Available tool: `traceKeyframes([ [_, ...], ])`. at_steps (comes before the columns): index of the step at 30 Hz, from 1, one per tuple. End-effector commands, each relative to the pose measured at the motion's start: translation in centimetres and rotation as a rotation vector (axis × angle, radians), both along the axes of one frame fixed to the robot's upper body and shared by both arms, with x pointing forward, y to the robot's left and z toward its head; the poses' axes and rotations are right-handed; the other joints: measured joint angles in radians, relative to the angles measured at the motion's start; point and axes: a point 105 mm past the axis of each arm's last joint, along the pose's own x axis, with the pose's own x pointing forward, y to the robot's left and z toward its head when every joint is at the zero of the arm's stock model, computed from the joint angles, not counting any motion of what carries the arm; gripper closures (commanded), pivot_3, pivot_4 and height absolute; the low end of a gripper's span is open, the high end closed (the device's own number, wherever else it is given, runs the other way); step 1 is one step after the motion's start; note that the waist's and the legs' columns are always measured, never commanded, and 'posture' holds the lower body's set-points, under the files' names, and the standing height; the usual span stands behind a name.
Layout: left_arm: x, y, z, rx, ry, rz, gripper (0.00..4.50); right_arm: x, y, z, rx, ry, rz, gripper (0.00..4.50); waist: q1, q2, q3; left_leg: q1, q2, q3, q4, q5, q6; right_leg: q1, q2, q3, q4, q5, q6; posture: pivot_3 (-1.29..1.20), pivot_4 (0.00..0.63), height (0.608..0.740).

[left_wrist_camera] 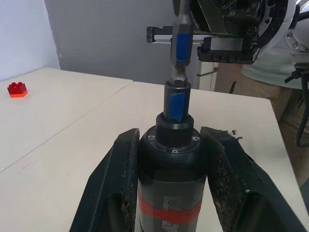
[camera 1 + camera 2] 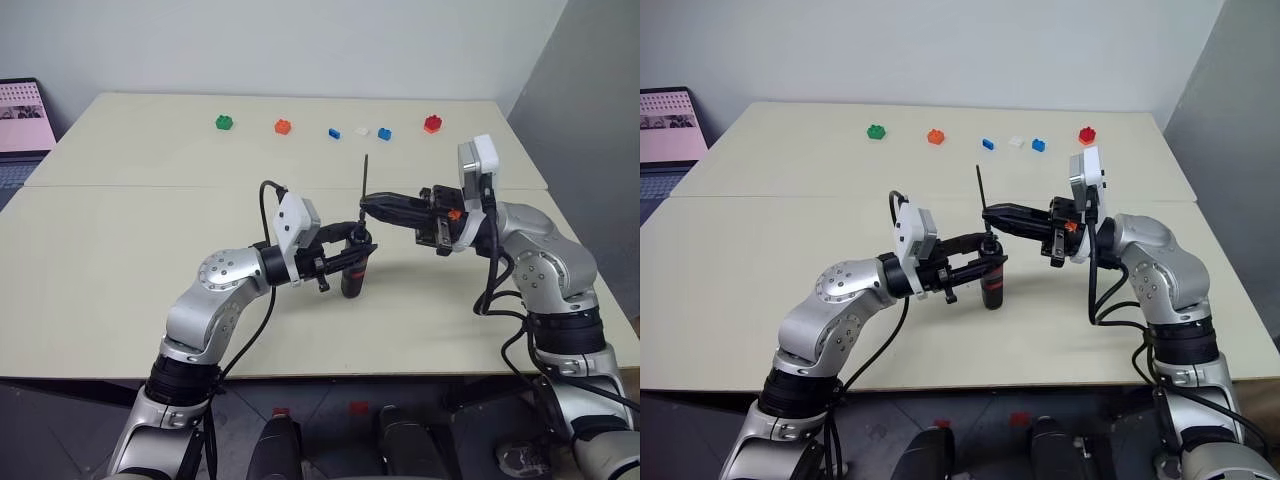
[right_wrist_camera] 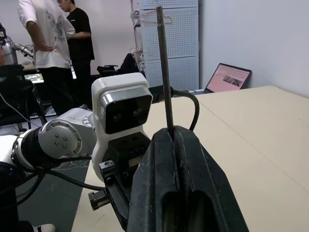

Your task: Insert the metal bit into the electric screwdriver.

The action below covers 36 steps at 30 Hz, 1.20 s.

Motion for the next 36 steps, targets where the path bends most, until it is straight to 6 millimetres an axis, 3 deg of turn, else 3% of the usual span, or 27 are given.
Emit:
traceKeyframes([
  [1,0.03,0.08,0.14,0.012,-0.019,0.004,2.88,-0.51,-0.1,0.09,-0.028,-0.029,0.015,4.5,0.0,0.0,0.0,0.0,0.0,0.0,0.0,0.0,0.0,0.0,0.0,0.0,0.0,0.0,0.0,0.0,0.15,0.74],
  [26,0.2,0.06,-0.01,0.03,-0.033,0.004,2.88,-0.44,-0.25,-0.68,-0.208,0.004,0.075,4.5,0.0,0.0,0.0,0.001,0.0,0.0,0.0,0.0,0.0,0.001,0.0,0.0,0.0,0.0,0.0,0.0,0.15,0.74],
  [36,0.24,0.04,-0.04,0.033,-0.033,0.006,2.88,-0.46,-0.43,-0.13,-0.199,-0.004,0.066,2.49,0.0,0.0,0.0,0.001,0.0,0.0,0.0,0.0,0.0,0.001,0.0,0.0,0.0,0.0,0.0,0.0,0.15,0.74],
])
